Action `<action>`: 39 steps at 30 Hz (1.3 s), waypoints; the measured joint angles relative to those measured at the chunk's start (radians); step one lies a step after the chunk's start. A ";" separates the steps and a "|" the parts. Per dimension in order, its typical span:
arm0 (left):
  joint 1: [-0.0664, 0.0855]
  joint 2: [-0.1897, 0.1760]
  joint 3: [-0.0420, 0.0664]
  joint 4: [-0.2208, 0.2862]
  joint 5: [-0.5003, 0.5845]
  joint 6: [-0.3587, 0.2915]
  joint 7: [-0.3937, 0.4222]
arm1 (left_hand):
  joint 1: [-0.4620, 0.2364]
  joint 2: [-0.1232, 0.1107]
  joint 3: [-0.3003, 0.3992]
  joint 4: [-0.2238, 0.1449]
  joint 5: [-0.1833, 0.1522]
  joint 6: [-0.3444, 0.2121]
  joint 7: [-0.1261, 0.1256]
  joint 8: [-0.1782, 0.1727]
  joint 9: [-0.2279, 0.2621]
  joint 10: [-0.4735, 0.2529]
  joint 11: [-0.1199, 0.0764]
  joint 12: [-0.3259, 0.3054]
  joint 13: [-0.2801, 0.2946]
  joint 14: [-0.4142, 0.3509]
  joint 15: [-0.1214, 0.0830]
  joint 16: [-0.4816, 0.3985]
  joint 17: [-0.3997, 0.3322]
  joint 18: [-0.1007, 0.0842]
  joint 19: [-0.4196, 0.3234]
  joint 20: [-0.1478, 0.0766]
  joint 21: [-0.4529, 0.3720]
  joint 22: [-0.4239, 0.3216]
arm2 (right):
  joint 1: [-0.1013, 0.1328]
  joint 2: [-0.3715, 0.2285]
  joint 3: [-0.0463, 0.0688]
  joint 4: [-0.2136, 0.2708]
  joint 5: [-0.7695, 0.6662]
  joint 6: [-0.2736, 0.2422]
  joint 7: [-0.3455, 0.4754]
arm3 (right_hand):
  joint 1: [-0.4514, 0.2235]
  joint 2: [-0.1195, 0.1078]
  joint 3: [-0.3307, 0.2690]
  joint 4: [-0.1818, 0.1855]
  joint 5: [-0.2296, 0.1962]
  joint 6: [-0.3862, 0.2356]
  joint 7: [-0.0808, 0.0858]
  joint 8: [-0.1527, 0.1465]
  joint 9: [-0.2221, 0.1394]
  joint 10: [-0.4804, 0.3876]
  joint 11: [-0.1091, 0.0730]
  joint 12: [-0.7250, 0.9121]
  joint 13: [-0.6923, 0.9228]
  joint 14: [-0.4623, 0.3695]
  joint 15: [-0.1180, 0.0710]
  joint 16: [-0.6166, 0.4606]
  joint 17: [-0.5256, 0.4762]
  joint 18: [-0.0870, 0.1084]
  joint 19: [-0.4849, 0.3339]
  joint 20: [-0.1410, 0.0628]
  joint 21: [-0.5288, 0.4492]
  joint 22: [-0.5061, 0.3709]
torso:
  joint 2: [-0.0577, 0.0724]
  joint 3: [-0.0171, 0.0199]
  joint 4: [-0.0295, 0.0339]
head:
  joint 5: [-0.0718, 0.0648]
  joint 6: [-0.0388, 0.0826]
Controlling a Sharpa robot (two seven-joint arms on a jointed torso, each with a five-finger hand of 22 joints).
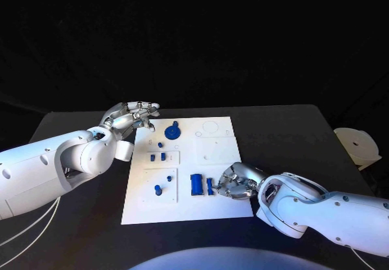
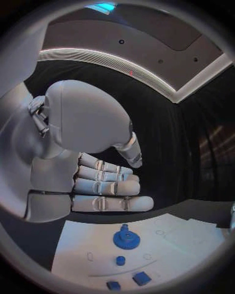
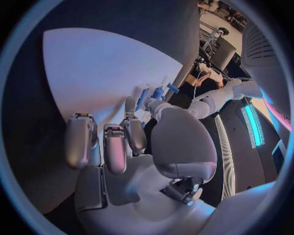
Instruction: Assemble the parts on the task board
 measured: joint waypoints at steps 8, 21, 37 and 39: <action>-0.001 0.006 0.000 -0.010 0.000 0.000 0.001 | 0.000 0.000 0.000 0.000 0.000 0.000 0.000 0.000 0.000 -0.004 -0.004 0.000 0.000 0.000 0.000 0.000 -0.001 0.000 0.000 0.000 0.000 -0.001 | 0.043 -0.021 0.001 -0.040 0.098 -0.025 0.141 | 0.075 0.004 0.011 -0.027 -0.004 -0.079 0.036 -0.047 -0.016 -0.091 0.032 -0.184 -0.073 -0.002 0.017 -0.067 -0.002 0.016 -0.065 0.011 -0.254 0.000 | -0.003 -0.0013 -0.0004 | -0.005 0.014; -0.026 0.031 0.000 -0.062 0.022 0.000 0.034 | -0.027 -0.019 -0.026 0.038 0.000 -0.020 0.020 0.017 0.000 -0.071 0.028 -0.072 -0.053 -0.175 0.041 -0.148 -0.078 0.000 -0.134 0.042 -0.142 -0.072 | 0.115 0.065 0.006 -0.319 0.689 -0.026 0.595 | 0.152 0.021 0.105 -0.103 -0.086 -0.197 0.112 -0.136 -0.064 -0.487 0.114 -0.771 -0.543 -0.317 0.101 -0.684 -0.690 0.101 -0.381 0.090 -1.006 -0.221 | -0.031 -0.0115 -0.0070 | -0.011 0.081; -0.066 0.090 -0.001 -0.124 0.122 -0.079 0.154 | -0.178 0.056 -0.216 0.025 -0.106 -0.340 -0.068 -0.182 -0.065 -0.244 -0.006 -0.491 -0.128 -0.595 0.063 -0.924 -0.327 -0.057 -0.623 0.056 -0.686 -0.405 | 0.122 0.182 0.020 -0.551 1.025 0.043 0.794 | -0.027 0.082 -0.041 -0.201 -0.181 -0.535 0.086 -0.298 -0.377 -0.883 0.129 -1.142 -1.108 -0.918 0.162 -1.308 -1.094 0.042 -0.948 0.116 -1.217 -0.871 | -0.055 -0.0089 -0.0073 | 0.002 0.156; -0.065 0.090 -0.002 -0.120 0.122 -0.083 0.153 | -0.268 0.092 -0.303 -0.003 -0.149 -0.474 -0.101 -0.242 -0.085 -0.433 -0.035 -0.524 -0.138 -0.724 0.038 -0.999 -0.344 -0.088 -0.754 0.009 -0.722 -0.426 | 0.119 0.179 0.026 -0.542 1.026 0.037 0.793 | -0.108 0.104 -0.134 -0.215 -0.203 -0.669 0.049 -0.324 -0.459 -1.037 0.100 -1.173 -1.162 -1.067 0.139 -1.369 -1.152 0.013 -1.088 0.075 -1.227 -0.989 | -0.058 -0.0086 -0.0048 | 0.002 0.158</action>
